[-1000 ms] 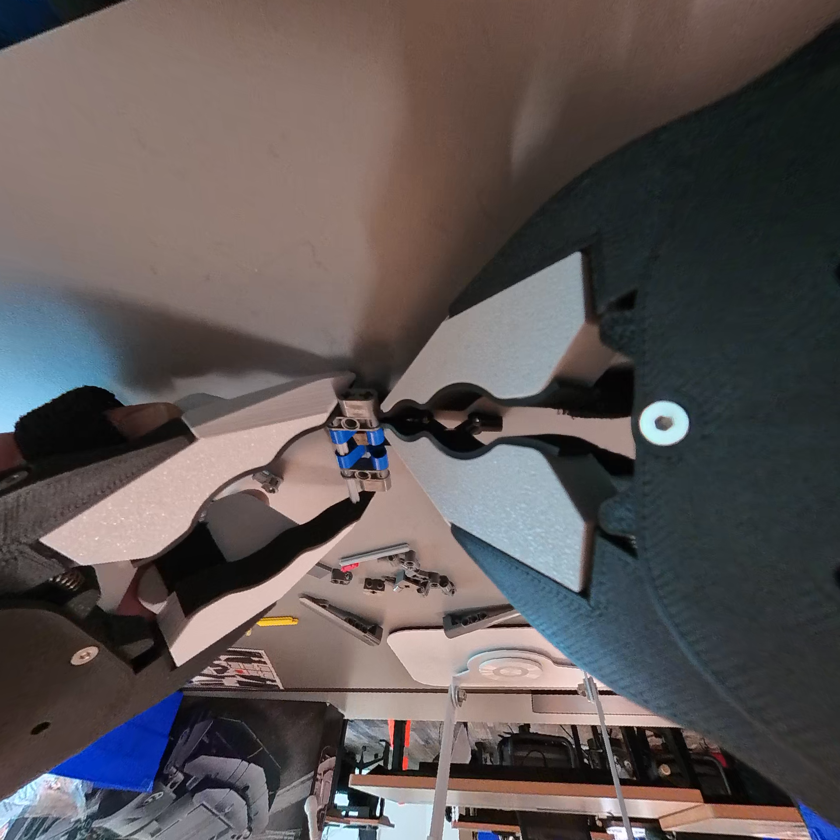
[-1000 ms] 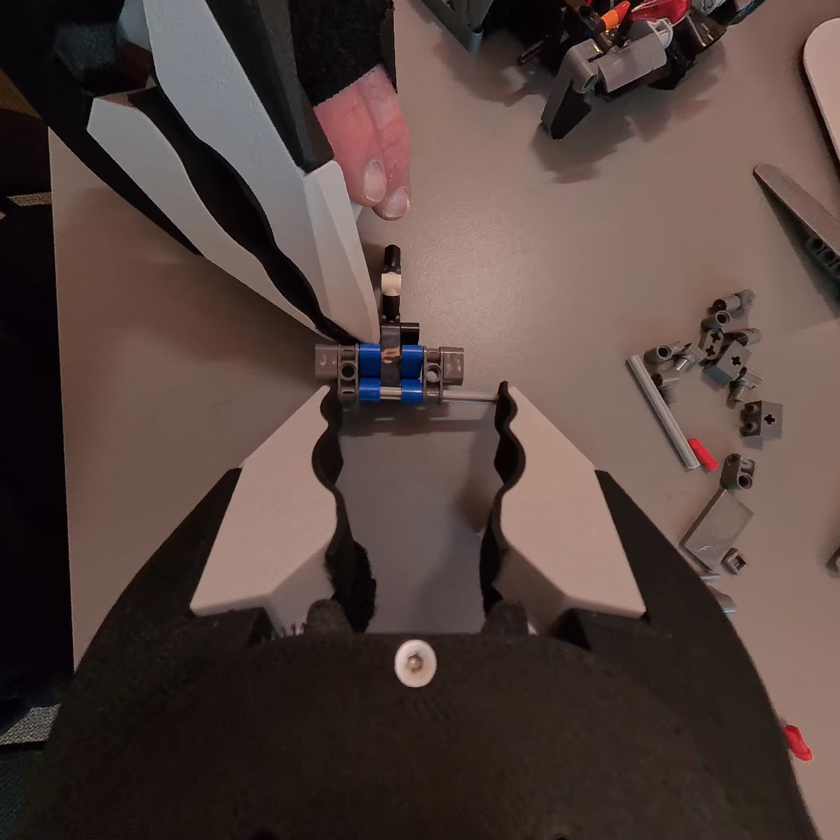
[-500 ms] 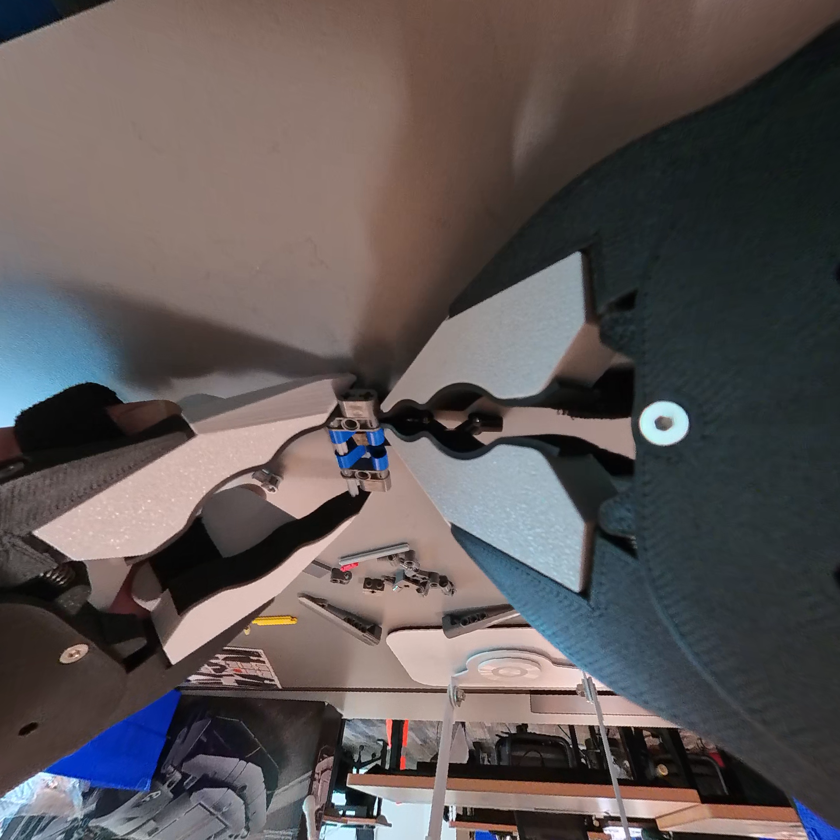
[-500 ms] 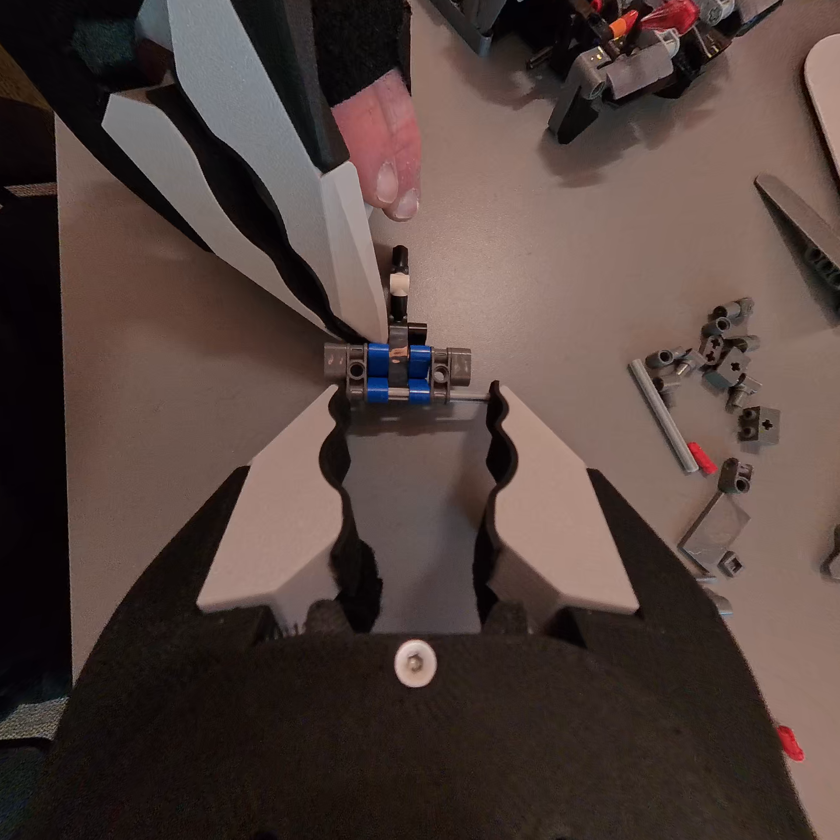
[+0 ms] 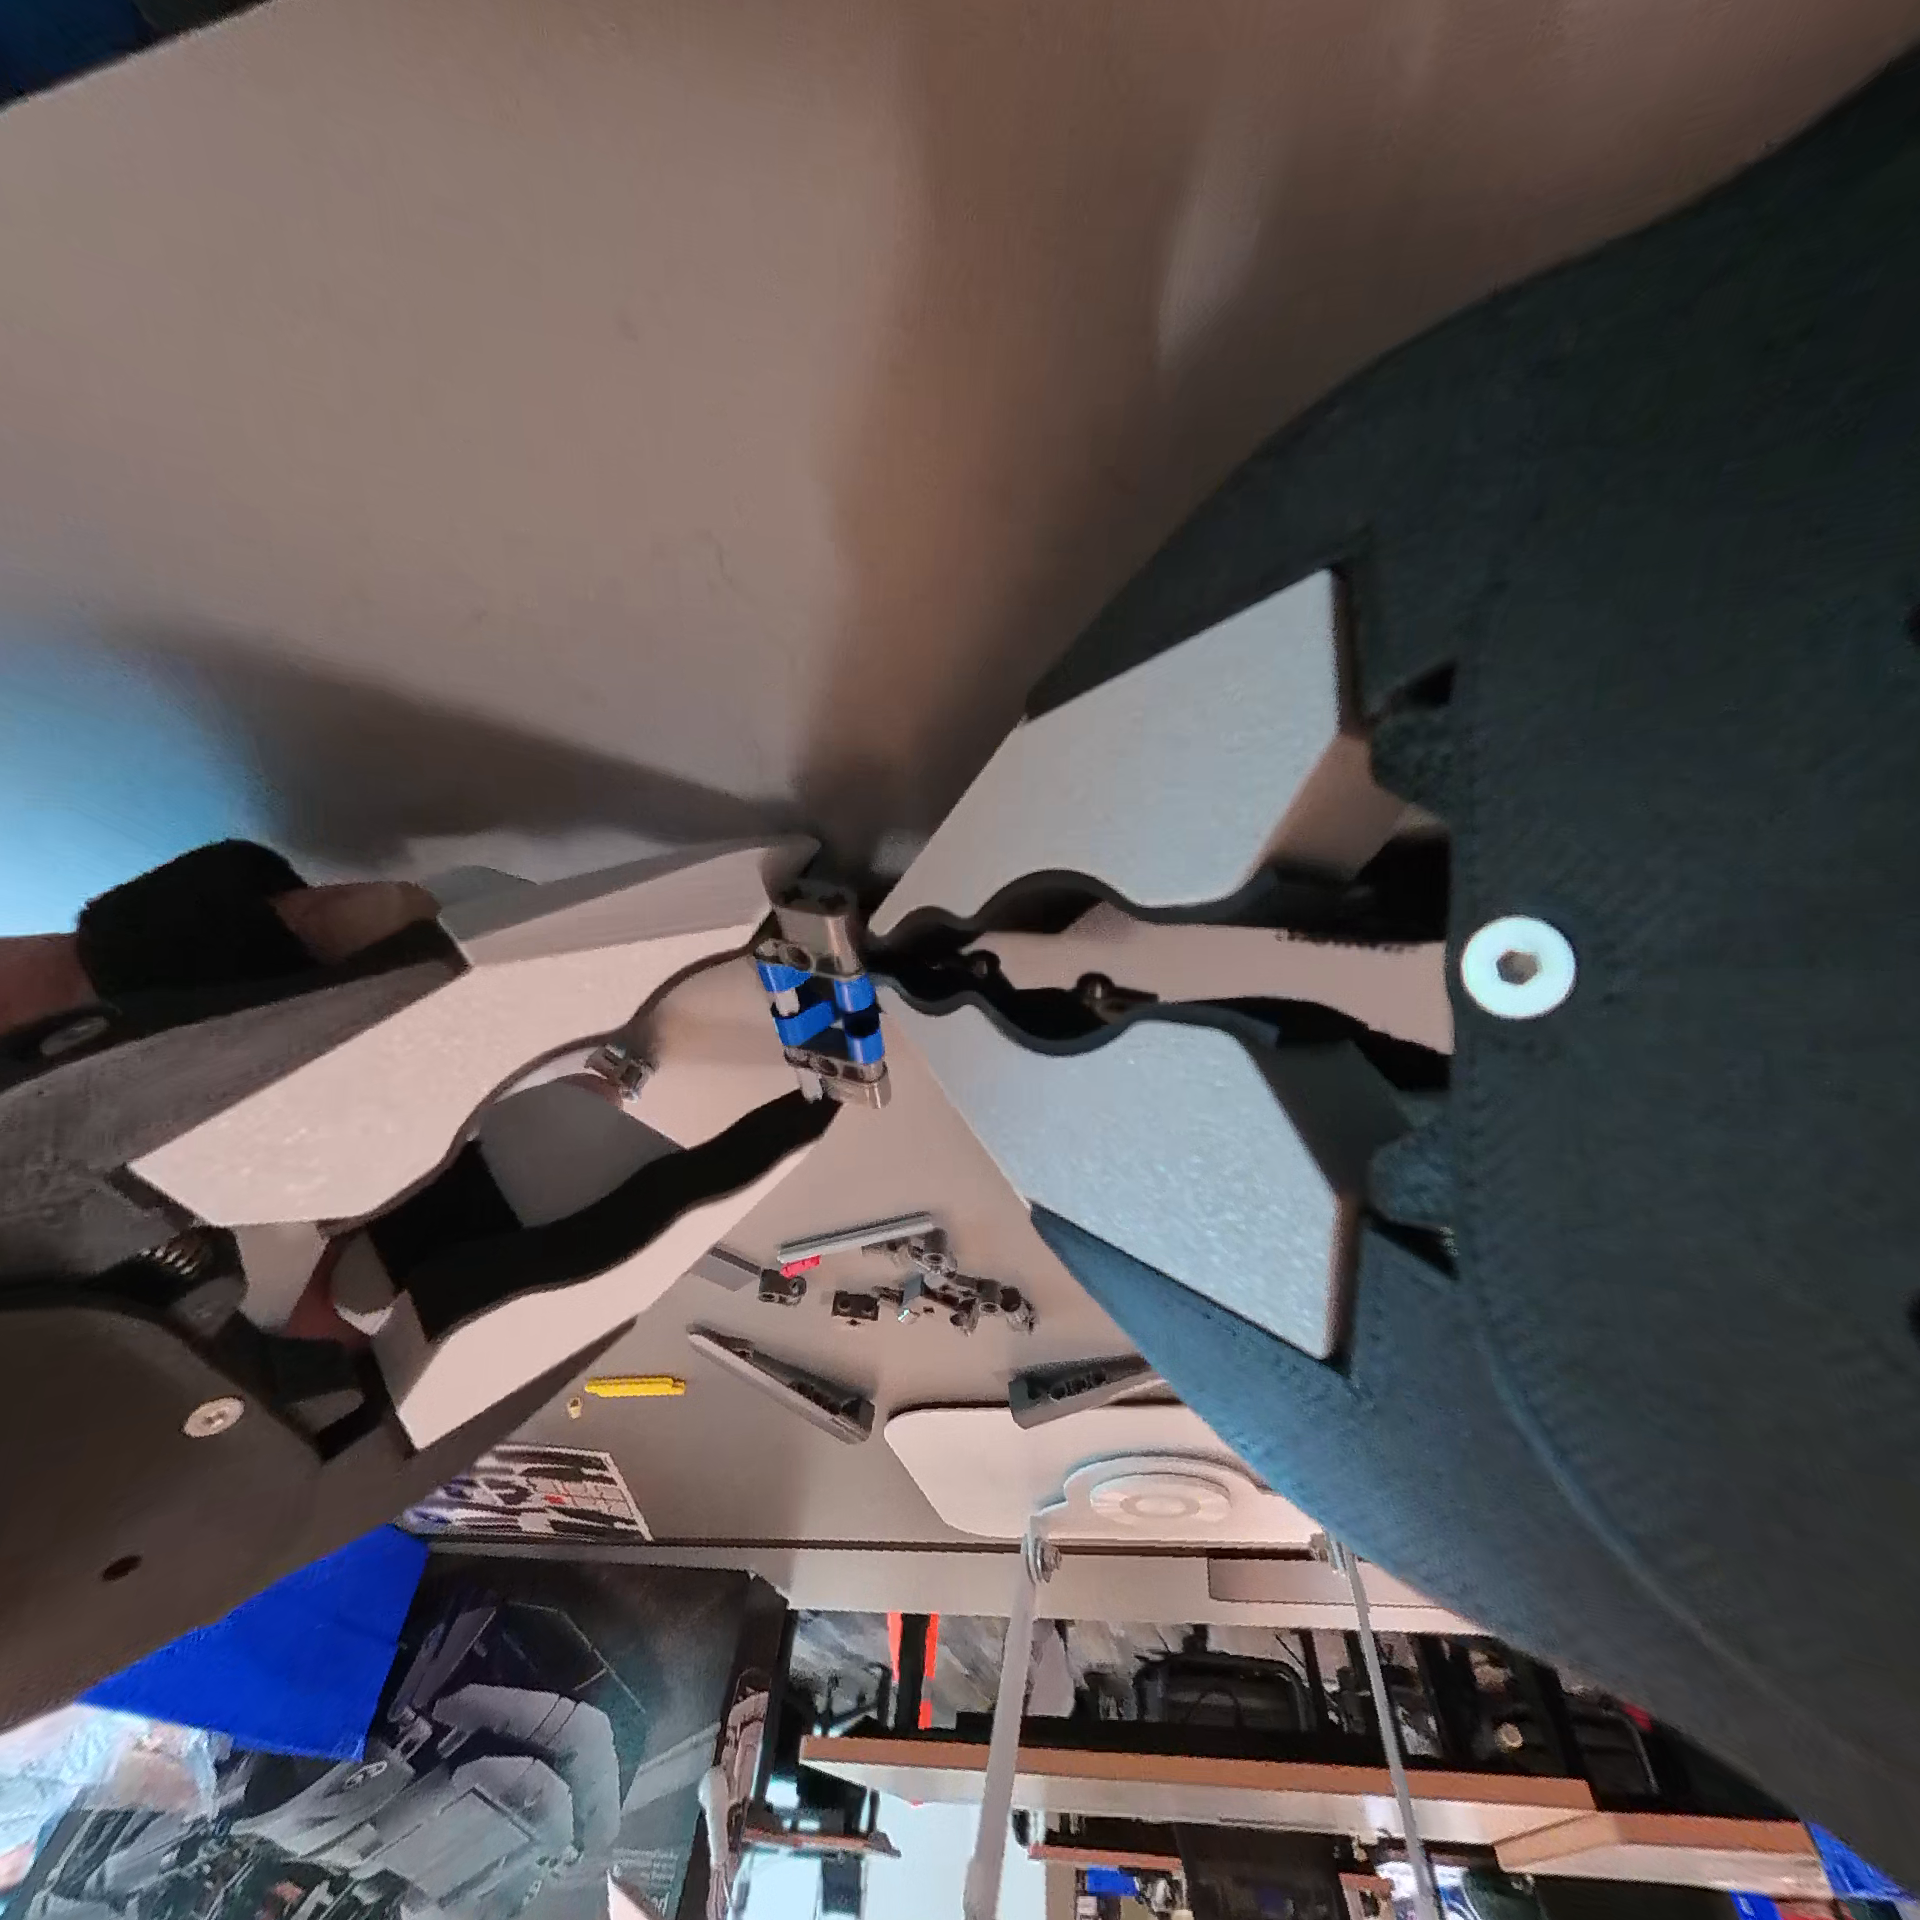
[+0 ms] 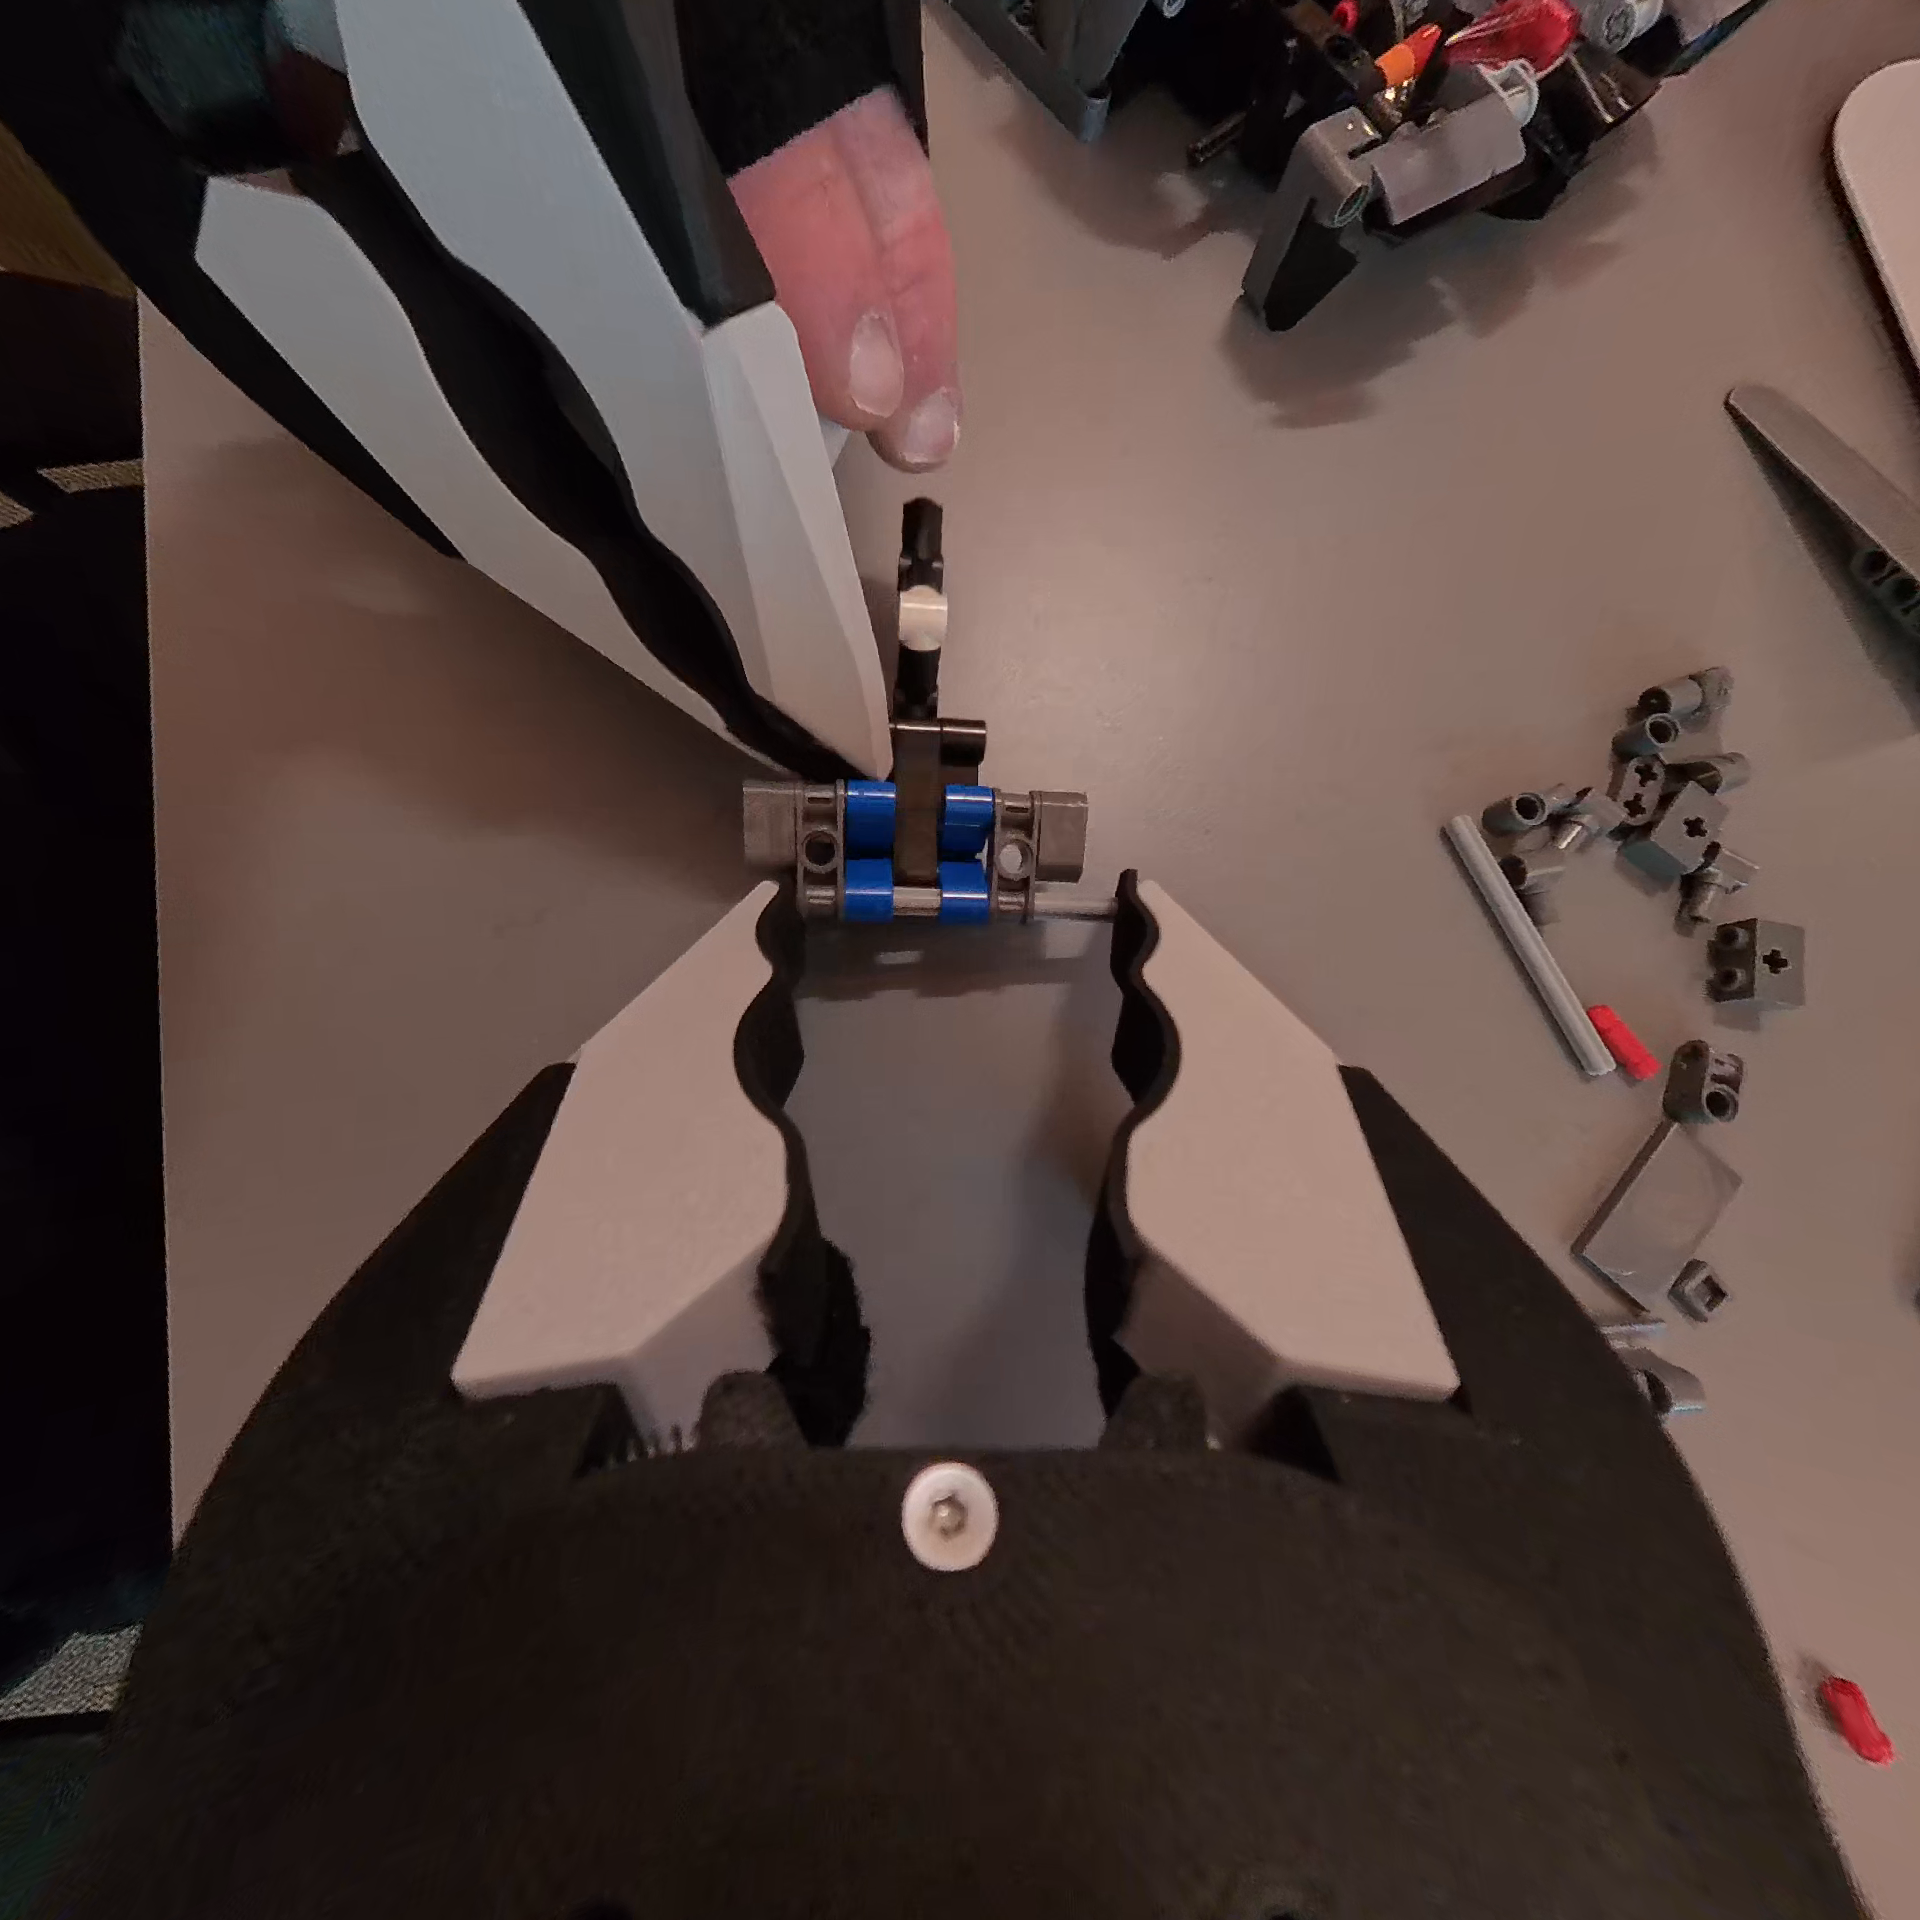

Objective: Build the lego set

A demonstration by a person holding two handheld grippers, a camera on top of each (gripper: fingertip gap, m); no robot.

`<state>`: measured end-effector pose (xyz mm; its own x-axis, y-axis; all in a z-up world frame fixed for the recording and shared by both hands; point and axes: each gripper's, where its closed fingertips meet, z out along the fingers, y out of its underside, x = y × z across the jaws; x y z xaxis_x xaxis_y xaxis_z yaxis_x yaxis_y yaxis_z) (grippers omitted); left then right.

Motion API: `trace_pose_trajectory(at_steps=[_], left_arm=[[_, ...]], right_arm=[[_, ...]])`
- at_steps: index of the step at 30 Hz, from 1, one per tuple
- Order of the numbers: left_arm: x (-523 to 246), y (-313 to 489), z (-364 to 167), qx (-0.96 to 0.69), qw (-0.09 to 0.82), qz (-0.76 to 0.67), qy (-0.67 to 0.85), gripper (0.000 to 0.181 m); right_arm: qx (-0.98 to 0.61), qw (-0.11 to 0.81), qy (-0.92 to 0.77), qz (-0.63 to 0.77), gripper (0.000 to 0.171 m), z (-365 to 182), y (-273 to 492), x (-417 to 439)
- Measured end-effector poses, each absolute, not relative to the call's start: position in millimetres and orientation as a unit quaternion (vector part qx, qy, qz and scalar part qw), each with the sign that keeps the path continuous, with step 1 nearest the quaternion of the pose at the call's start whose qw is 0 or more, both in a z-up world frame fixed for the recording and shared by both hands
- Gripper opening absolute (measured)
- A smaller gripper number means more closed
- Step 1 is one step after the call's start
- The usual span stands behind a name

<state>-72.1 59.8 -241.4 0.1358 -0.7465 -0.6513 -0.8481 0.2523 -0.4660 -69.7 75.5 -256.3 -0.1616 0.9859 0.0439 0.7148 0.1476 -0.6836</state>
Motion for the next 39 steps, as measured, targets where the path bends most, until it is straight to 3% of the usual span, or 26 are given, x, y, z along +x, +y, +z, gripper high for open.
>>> trace_pose_trajectory(at_steps=[11, 18, 39], left_arm=[[-74, 62, -229, -0.583, 0.471, 0.087, 0.656, 0.015], [-65, 59, -230, -0.560, 0.486, 0.094, 0.664, 0.000], [-63, 58, -234, -0.572, 0.480, 0.075, 0.661, 0.000]], right_arm=[[-0.596, 0.255, -0.712, 0.271, 0.058, -256, 76, -69], [-0.595, 0.257, -0.713, 0.269, 0.058, -256, 76, -69], [-0.581, 0.267, -0.719, 0.273, 0.058, -255, 76, -65]])
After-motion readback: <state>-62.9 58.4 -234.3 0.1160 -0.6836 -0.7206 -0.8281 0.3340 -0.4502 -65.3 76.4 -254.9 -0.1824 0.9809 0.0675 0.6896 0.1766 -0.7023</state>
